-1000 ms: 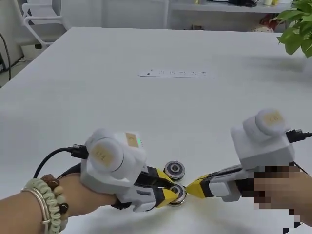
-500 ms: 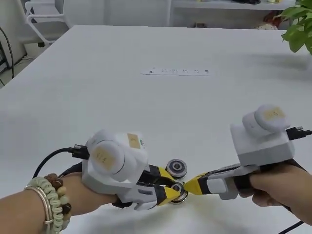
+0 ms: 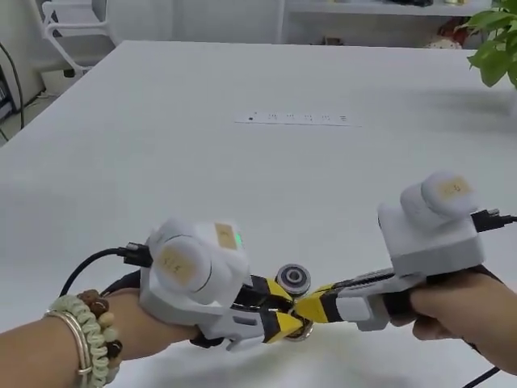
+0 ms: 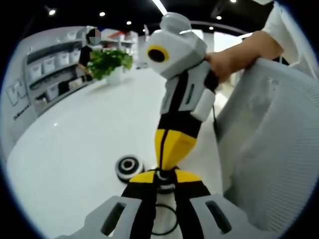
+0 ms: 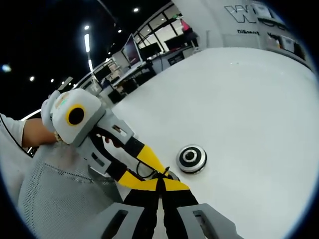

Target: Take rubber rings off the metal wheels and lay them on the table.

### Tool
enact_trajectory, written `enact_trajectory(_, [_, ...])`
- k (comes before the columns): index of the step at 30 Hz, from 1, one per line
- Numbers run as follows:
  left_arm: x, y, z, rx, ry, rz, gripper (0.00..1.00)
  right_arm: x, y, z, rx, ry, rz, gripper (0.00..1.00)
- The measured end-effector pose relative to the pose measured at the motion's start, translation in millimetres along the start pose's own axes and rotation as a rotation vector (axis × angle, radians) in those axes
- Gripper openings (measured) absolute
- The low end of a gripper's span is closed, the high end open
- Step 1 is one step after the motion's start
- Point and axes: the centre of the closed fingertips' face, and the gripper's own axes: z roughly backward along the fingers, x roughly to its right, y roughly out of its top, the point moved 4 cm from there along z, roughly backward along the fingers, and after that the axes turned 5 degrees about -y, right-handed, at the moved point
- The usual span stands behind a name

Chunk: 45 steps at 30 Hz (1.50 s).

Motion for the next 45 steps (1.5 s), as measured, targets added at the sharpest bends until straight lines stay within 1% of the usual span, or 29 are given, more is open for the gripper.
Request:
enact_trajectory(5, [0.5,0.2,-0.1,-0.004,-0.002,-0.003,0.13,0.9,-0.2,0.9,0.002,0.002,-0.006,0.0])
enact_trajectory(9, [0.9,0.1,0.1,-0.004,-0.005,0.01,0.14,2.6,-1.1,1.4,0.0,-0.008,-0.004,0.0])
enact_trajectory(13, [1.8,0.7,2.1,-0.019,-0.023,0.045,0.15,3.4,-1.3,2.6,0.001,-0.011,-0.015,0.0])
enact_trajectory(18, [3.3,3.0,6.2,-0.043,-0.034,0.058,0.18,2.6,0.7,5.0,0.012,-0.008,-0.022,0.0])
enact_trajectory(19, [3.1,4.5,7.7,-0.04,-0.032,0.058,0.19,2.6,1.5,5.7,0.016,-0.008,-0.025,0.0])
enact_trajectory(23, [1.0,16.0,17.2,0.0,-0.017,0.051,0.23,3.1,7.9,11.3,0.052,-0.01,-0.052,0.0])
enact_trajectory(25, [1.3,19.9,21.7,0.022,-0.026,0.066,0.3,3.7,11.4,14.0,0.071,-0.011,-0.065,0.0])
enact_trajectory(28, [1.3,26.2,26.3,0.042,-0.023,0.047,0.4,3.2,15.2,16.5,0.092,-0.012,-0.077,0.0])
enact_trajectory(30, [1.6,30.8,29.4,0.057,-0.022,0.036,0.44,2.6,17.9,18.3,0.107,-0.013,-0.082,0.0])
enact_trajectory(33, [3.6,34.9,35.3,0.075,-0.022,0.022,0.49,1.1,20.7,20.1,0.122,-0.011,-0.088,0.0])
enact_trajectory(36, [4.8,36.1,40.2,0.068,-0.016,-0.004,0.52,0.1,24.2,20.9,0.139,-0.005,-0.096,0.0])
enact_trajectory(38, [3.7,38.1,42.9,0.07,-0.007,-0.019,0.55,-0.9,25.8,21.5,0.148,0.001,-0.099,0.0])
enact_trajectory(42, [0.6,40.4,47.5,0.079,0.011,-0.025,0.59,-4.6,28.6,22.2,0.156,0.008,-0.092,0.0])
enact_trajectory(45, [2.4,40.3,51.8,0.083,-0.001,-0.019,0.61,-6.7,29.3,22.0,0.157,0.013,-0.081,0.0])
